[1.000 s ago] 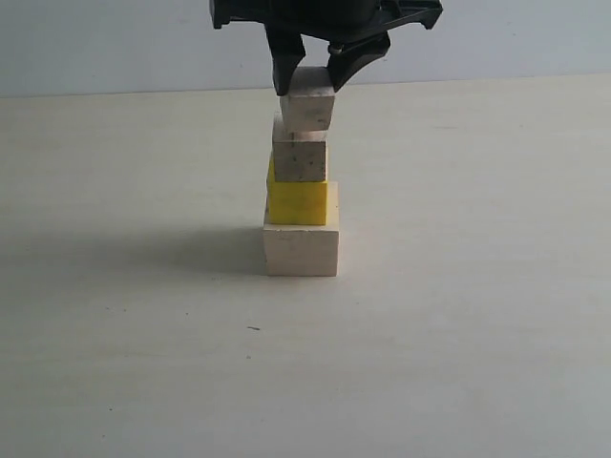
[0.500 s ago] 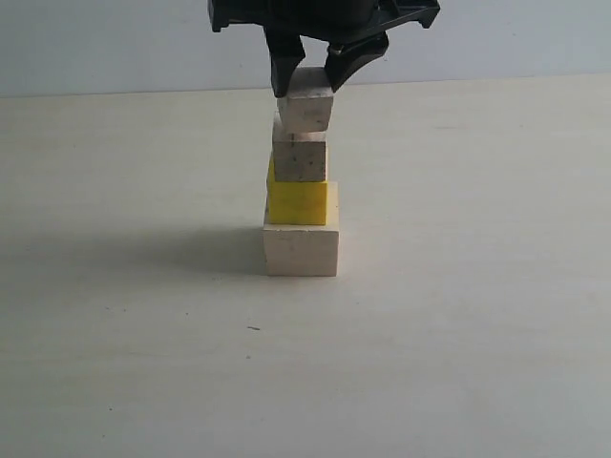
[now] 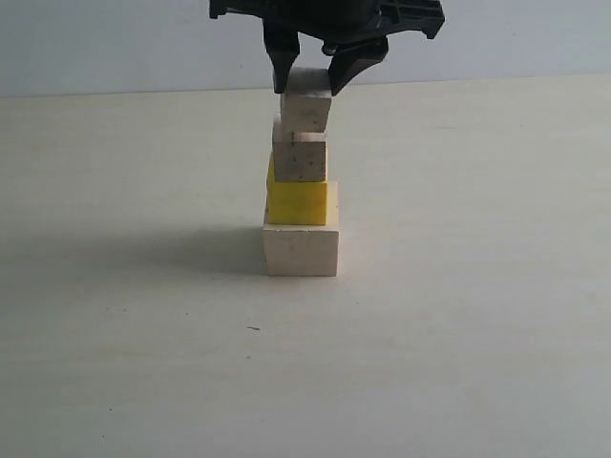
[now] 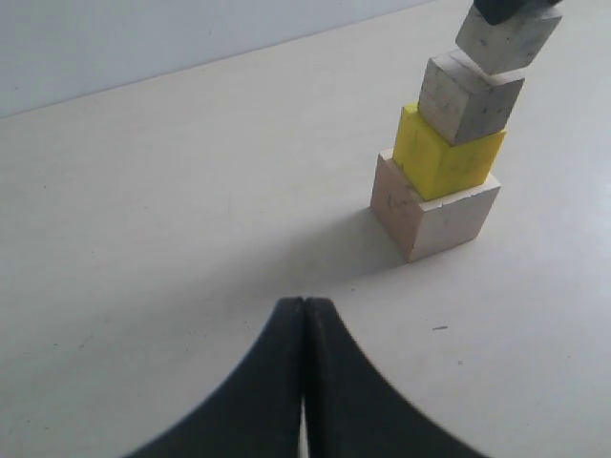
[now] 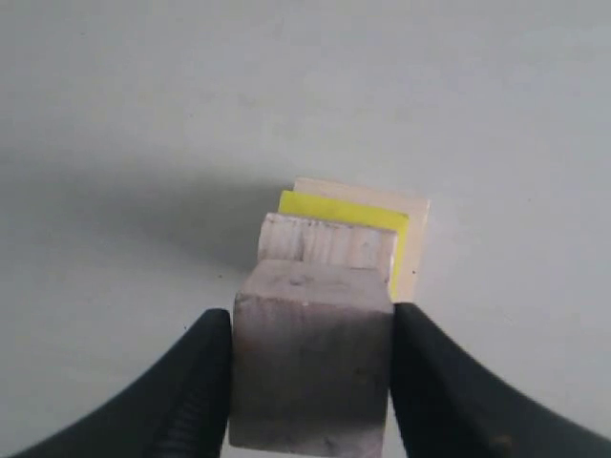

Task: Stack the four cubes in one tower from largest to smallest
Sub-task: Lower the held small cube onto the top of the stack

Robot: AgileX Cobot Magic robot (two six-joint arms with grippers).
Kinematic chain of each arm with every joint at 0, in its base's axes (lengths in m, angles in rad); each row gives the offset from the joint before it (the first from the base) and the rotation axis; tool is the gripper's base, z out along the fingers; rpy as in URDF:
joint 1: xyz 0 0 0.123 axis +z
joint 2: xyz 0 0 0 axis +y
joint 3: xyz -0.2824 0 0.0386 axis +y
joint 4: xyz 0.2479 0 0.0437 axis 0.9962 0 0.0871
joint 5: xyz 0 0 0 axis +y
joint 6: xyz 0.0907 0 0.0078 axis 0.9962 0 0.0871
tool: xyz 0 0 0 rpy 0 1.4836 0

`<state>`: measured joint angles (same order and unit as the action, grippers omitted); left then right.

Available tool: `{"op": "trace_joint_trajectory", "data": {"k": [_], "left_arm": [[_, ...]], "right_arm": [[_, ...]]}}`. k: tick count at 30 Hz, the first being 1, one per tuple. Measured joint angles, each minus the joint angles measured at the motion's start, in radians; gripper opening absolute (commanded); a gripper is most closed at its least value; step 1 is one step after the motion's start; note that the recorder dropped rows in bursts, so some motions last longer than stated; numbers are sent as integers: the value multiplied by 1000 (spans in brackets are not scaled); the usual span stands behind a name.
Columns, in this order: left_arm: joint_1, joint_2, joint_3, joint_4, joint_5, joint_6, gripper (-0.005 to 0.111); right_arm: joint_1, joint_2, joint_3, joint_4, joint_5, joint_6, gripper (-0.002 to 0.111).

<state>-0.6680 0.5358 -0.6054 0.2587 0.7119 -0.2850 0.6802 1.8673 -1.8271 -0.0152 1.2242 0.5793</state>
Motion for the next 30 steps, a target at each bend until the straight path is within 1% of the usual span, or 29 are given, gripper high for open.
{"op": "trace_joint_trajectory", "data": {"k": [11, 30], "left_arm": [[0, 0, 0, 0, -4, 0, 0], [0, 0, 0, 0, -4, 0, 0]], "right_arm": [[10, 0, 0, -27, 0, 45, 0], [10, 34, -2, -36, -8, 56, 0]]}}
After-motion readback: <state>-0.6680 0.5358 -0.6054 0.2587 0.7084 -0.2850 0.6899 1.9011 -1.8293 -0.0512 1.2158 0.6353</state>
